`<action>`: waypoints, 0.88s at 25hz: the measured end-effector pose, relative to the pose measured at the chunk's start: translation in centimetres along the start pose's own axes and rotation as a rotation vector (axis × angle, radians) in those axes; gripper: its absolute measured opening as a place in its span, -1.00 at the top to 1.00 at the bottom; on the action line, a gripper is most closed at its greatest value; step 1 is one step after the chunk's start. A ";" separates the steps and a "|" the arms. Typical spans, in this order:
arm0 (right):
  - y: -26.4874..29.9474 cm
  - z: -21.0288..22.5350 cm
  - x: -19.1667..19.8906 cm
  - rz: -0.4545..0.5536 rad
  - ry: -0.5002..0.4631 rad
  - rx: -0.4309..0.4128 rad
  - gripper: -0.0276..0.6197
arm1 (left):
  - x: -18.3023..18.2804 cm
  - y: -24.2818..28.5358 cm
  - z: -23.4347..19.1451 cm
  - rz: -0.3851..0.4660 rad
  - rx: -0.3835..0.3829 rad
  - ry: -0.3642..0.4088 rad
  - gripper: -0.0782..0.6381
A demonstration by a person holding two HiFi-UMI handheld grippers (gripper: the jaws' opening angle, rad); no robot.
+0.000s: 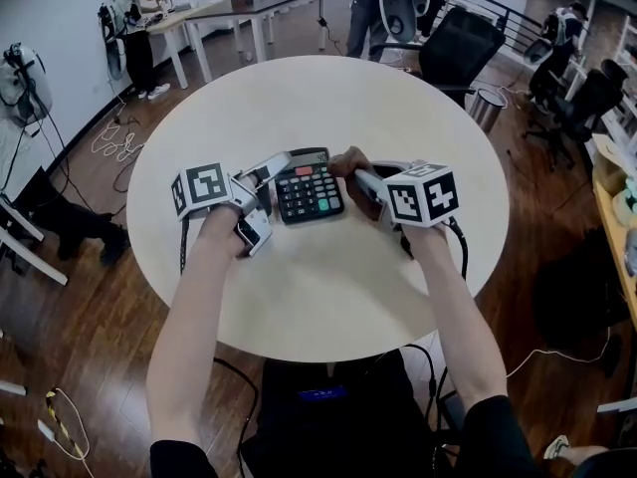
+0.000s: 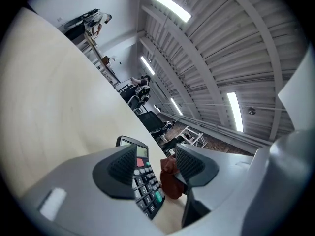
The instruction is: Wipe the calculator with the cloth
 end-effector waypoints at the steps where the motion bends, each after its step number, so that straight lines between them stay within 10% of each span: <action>1: -1.1 -0.3 -0.1 0.034 0.018 -0.012 0.71 | 0.1 -0.6 0.1 0.007 -0.005 0.019 0.12; 9: -8.5 -2.2 0.1 0.318 0.242 -0.194 0.71 | 4.8 -4.4 5.5 0.035 0.106 0.066 0.17; 22: -16.9 -8.7 1.1 0.507 0.285 -0.427 0.71 | 10.3 -9.1 12.3 0.137 0.168 0.118 0.24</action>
Point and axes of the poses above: the fingertips, and each gripper's own axes: y forward along the fingers, z to its right, x out of its underside, the point moved 2 cm from there along -y, backward along the fingers, and after that the axes turned 7 degrees about -z, right-handed, at the moved point
